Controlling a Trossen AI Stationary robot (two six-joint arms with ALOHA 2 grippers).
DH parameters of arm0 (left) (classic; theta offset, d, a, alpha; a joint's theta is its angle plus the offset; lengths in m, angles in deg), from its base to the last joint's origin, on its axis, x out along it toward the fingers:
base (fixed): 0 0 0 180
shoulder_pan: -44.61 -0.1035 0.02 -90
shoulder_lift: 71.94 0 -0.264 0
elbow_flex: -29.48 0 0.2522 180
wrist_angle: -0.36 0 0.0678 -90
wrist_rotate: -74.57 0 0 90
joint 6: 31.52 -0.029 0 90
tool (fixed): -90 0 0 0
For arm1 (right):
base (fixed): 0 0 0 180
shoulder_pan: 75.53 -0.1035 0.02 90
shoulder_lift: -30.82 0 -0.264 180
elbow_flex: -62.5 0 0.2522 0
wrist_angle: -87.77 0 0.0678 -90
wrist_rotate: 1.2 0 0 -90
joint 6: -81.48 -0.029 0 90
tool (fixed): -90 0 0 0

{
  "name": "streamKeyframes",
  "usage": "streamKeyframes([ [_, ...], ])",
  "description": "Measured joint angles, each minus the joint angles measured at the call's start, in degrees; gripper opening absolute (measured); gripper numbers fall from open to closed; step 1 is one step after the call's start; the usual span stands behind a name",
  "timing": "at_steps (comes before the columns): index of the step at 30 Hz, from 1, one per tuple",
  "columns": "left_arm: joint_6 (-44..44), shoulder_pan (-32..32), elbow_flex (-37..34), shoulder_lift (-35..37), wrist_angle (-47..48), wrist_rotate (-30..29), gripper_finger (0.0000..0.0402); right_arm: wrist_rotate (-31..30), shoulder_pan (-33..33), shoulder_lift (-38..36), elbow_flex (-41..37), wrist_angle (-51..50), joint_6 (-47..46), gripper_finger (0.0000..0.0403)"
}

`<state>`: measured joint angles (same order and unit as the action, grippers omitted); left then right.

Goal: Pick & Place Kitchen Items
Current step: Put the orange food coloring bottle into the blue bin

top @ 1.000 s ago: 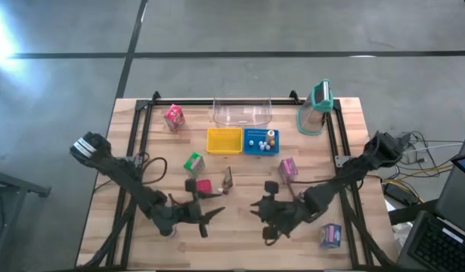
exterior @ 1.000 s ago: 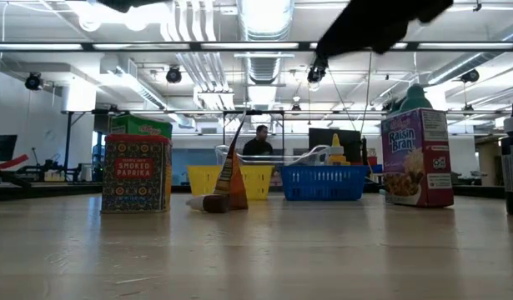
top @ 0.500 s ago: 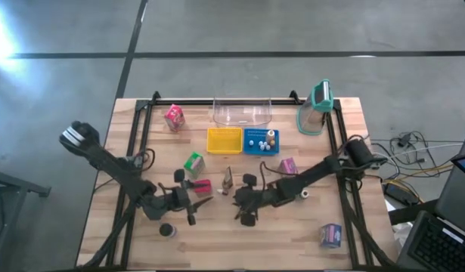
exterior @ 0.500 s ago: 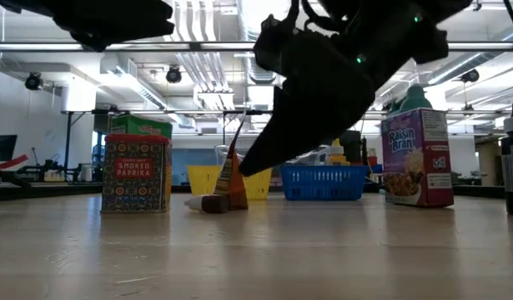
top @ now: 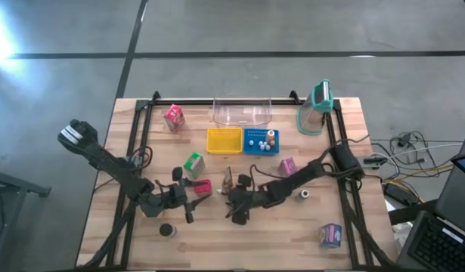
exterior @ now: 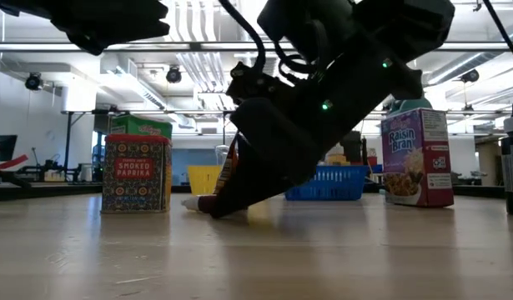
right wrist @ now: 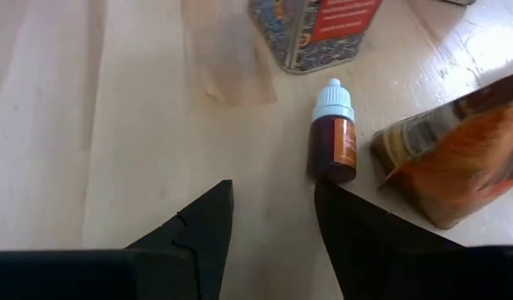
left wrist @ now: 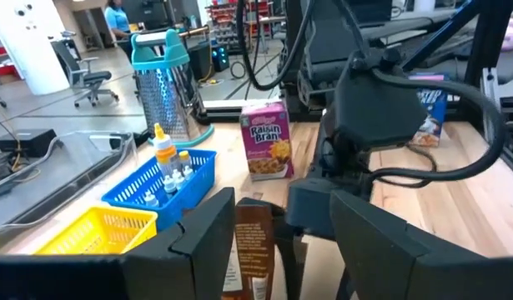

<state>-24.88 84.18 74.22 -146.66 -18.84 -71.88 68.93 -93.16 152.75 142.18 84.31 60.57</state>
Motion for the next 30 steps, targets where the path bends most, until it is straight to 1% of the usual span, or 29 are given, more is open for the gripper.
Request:
streamKeyframes([
  [3, 0.1, 0.0, -0.1, 0.0, 0.0, 0.1, 0.0204, -0.1, 0.2, 0.3, 0.1, -0.2, -1.0, 0.0168],
  [15, 0.4, 0.0, -0.2, 0.0, 0.0, 0.2, 0.0204, -1.3, 1.0, -0.6, -0.1, -2.8, -1.6, 0.0139],
  [18, 0.4, 0.0, -0.2, 0.0, 0.0, 0.2, 0.0204, -1.2, 1.5, -0.7, -0.1, -2.8, -1.4, 0.0143],
  [22, 0.4, 0.0, -0.2, 0.0, 0.0, 0.2, 0.0204, 0.8, 2.1, -2.1, -0.2, -3.7, 0.2, 0.0162],
  [25, 0.4, 0.0, -0.2, 0.0, 0.0, 0.2, 0.0204, 0.8, 2.3, -4.0, 0.8, -8.0, 2.3, 0.0176],
  [28, 0.4, 0.0, -0.2, 0.0, 0.0, 0.2, 0.0204, 1.3, 2.9, -5.1, 4.8, -13.8, 3.4, 0.0184],
  [30, 0.4, 0.0, -0.2, 0.0, 0.0, 0.3, 0.0204, 2.8, 3.6, -5.3, 8.0, -19.2, 3.7, 0.0186],
])
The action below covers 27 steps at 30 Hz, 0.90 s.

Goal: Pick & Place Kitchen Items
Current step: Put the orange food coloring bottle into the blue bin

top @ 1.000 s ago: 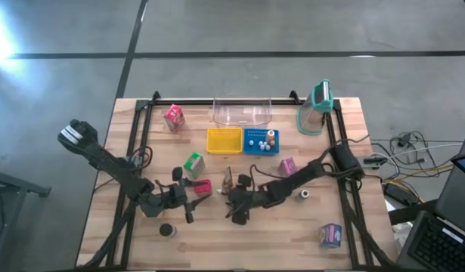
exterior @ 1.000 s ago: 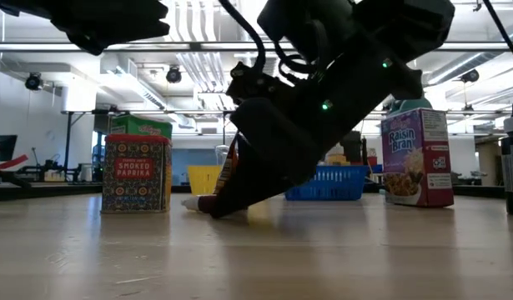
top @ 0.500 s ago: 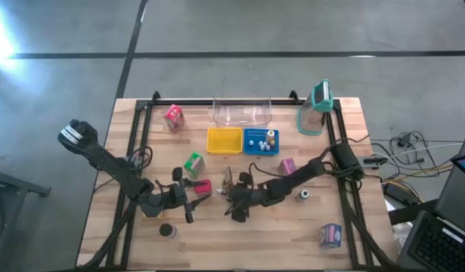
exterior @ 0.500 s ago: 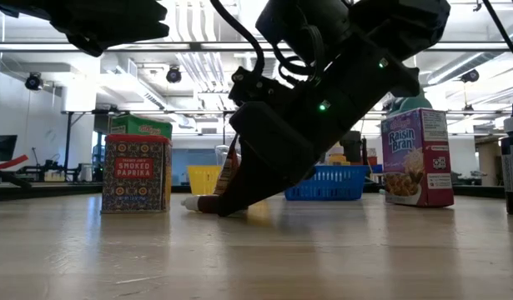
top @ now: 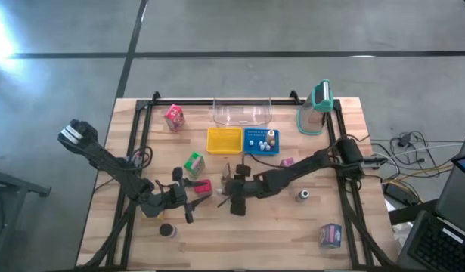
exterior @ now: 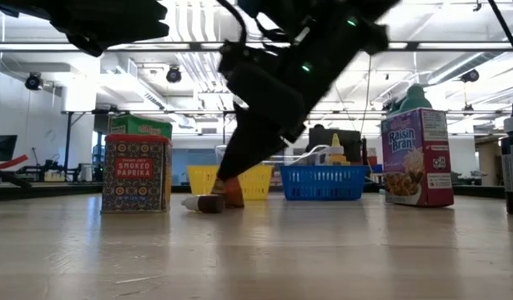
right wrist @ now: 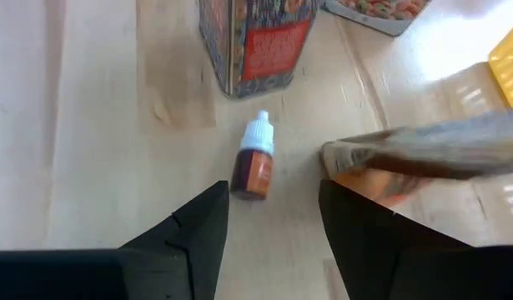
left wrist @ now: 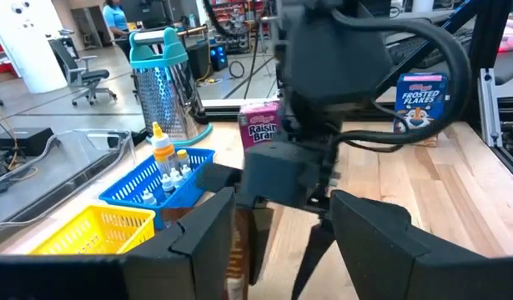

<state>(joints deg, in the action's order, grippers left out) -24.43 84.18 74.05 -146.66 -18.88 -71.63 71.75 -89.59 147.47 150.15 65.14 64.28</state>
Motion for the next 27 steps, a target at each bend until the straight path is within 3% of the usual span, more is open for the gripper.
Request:
streamKeyframes([
  [8, 0.0, 0.0, 0.0, 0.0, 0.0, 0.0, 0.0204, 6.4, 1.3, 0.7, 8.6, -8.0, 1.8, 0.0166],
  [16, 0.0, 0.0, 0.0, 0.0, 0.0, 0.1, 0.0204, 8.2, 1.5, 2.9, 10.7, -8.5, 1.7, 0.0154],
  [22, 0.0, 0.0, 0.0, 0.0, 0.0, 1.1, 0.0204, 3.5, 1.6, 6.7, 11.2, -8.4, 3.1, 0.0172],
  [27, 0.0, 0.0, 0.0, 0.0, 0.1, 1.2, 0.0204, 3.2, 1.8, 7.2, 11.7, -7.7, 3.2, 0.0184],
])
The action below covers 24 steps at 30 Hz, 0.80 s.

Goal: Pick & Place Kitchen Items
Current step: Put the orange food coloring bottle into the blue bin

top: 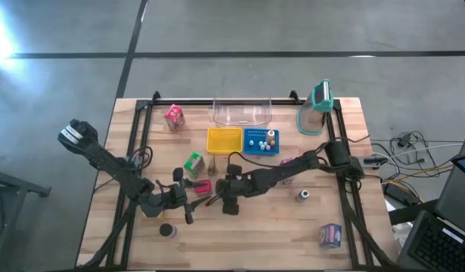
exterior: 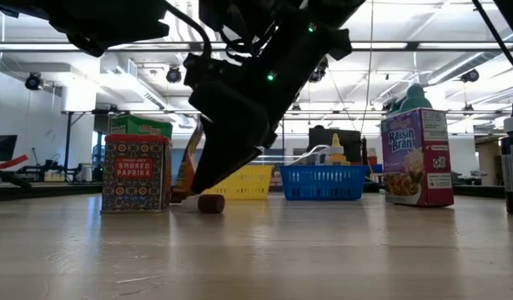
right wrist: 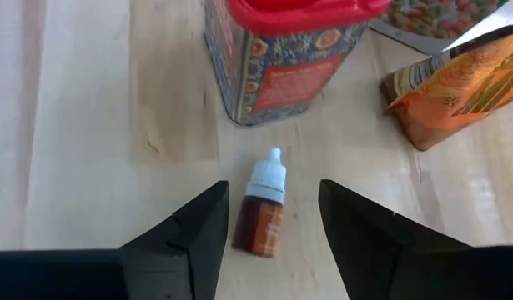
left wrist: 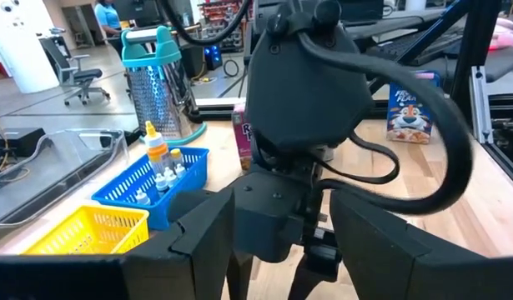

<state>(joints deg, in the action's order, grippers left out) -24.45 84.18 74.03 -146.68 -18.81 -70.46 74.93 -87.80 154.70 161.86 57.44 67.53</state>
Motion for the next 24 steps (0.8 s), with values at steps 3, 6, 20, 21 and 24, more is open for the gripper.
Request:
streamKeyframes([
  [3, 0.0, 0.0, 0.0, 0.0, 0.0, 0.0, 0.0204, 0.7, 0.0, 0.0, 0.0, 0.4, -0.3, 0.0181],
  [6, 0.0, 0.0, 0.0, 0.0, 0.0, 0.0, 0.0204, 0.9, 0.0, 0.0, 0.0, 1.0, -0.6, 0.0171],
  [20, 0.0, 0.0, -0.1, 0.0, 0.0, 0.1, 0.0204, 3.4, 0.7, 0.3, -1.3, 3.5, -1.1, 0.0148],
  [21, 0.0, 0.0, -0.1, 0.0, 0.0, 0.1, 0.0204, 3.4, 0.8, 0.3, -1.5, 3.5, -1.3, 0.0151],
  [24, 0.0, 0.0, -0.1, 0.0, 0.0, 0.1, 0.0204, 3.4, 1.0, 0.3, -2.2, 3.7, -2.0, 0.0161],
])
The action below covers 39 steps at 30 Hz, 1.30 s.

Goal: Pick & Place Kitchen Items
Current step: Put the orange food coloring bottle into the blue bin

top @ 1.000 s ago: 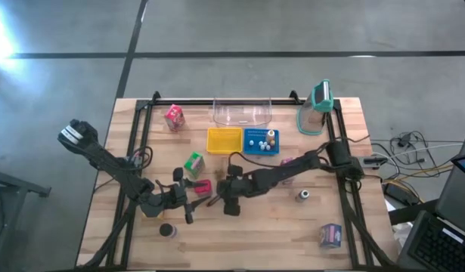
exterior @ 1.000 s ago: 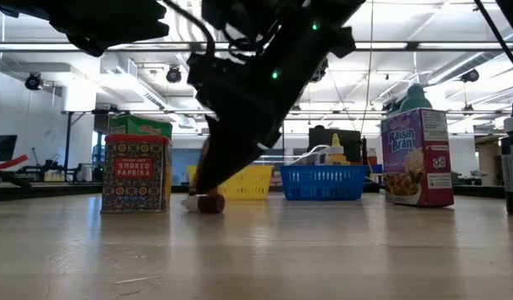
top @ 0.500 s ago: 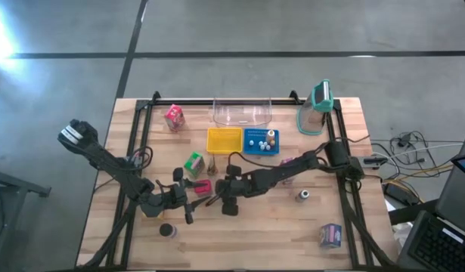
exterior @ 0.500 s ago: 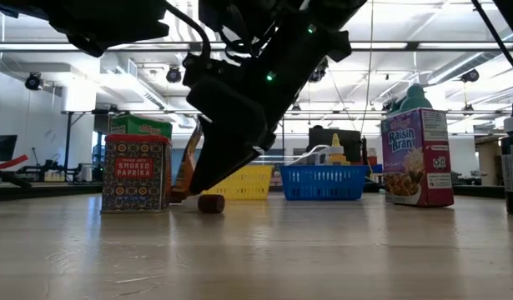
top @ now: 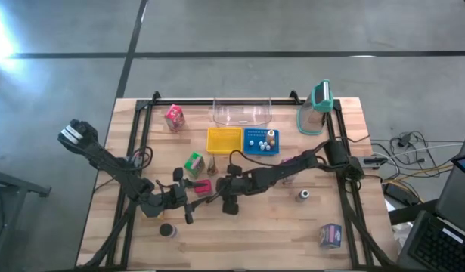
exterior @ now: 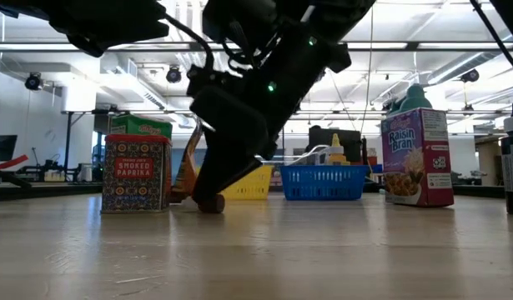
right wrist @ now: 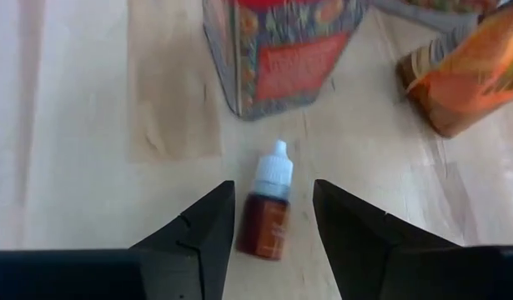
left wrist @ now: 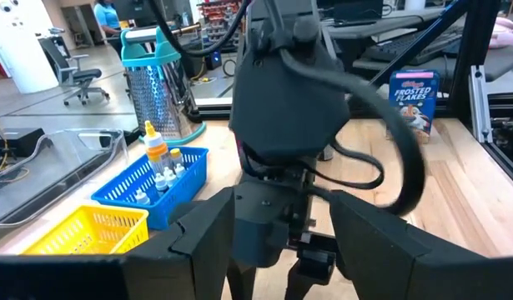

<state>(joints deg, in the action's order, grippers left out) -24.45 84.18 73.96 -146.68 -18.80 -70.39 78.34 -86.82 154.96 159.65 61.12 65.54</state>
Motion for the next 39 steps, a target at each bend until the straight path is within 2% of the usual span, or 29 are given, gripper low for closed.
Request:
streamKeyframes([
  [8, 0.0, 0.0, 0.0, 0.0, 0.0, 0.0, 0.0204, 0.1, 0.0, 0.0, -0.4, 1.3, -0.1, 0.0172],
  [20, 0.0, 0.0, 0.0, 0.0, 0.0, 0.0, 0.0204, 0.1, 0.1, 0.0, -0.6, 1.9, 0.1, 0.0141],
  [29, 0.1, 0.0, 0.0, 0.0, 0.4, 0.5, 0.0204, -0.3, 0.1, 5.0, 1.0, 3.5, 0.1, 0.0161],
  [39, 0.2, 0.0, 0.0, 0.0, 0.5, 1.4, 0.0204, 0.1, -0.1, 4.6, 1.0, 2.2, -0.3, 0.0127],
])
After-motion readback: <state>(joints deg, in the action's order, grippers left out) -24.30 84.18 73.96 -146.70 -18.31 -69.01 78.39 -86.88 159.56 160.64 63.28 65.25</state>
